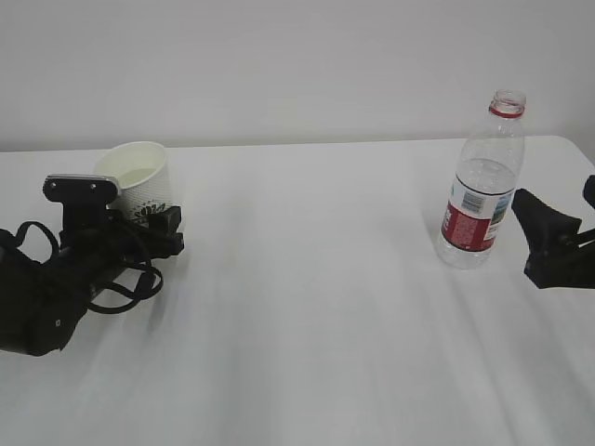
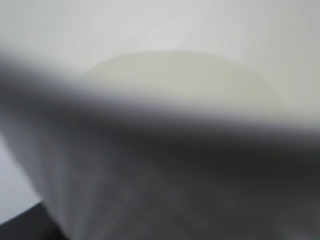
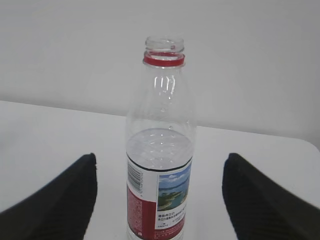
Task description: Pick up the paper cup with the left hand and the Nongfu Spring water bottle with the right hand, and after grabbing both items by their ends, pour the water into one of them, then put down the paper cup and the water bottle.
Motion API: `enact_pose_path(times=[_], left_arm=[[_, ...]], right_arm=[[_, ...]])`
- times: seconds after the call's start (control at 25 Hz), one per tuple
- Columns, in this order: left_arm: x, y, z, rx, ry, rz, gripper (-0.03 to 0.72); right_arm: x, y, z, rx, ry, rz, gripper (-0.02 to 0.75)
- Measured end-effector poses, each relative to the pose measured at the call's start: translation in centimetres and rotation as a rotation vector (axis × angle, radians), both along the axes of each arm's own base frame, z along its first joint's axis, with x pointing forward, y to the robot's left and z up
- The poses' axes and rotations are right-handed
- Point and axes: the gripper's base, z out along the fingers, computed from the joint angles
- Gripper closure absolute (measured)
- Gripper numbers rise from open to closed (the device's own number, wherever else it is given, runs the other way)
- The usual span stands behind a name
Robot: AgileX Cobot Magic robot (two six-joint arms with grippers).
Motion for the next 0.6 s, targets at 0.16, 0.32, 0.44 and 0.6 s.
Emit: enact_pose_path(times=[0.16, 0.32, 0.44, 0.6], left_arm=[[0.0, 0.0, 0.0, 0.000, 0.000, 0.000, 0.186], [0.0, 0.0, -0.1, 0.001, 0.002, 0.000, 0.186], [-0.1, 0.0, -0.5, 0.005, 0.013, 0.000, 0.186], [-0.2, 0.1, -1.1, 0.010, 0.030, 0.000, 0.186]], right_arm=[[0.0, 0.0, 0.0, -0.001, 0.000, 0.001, 0.144], [0.0, 0.0, 0.0, -0.008, -0.001, 0.002, 0.145], [0.0, 0.0, 0.0, -0.011, -0.002, 0.002, 0.145], [0.0, 0.0, 0.0, -0.012, -0.002, 0.002, 0.144]])
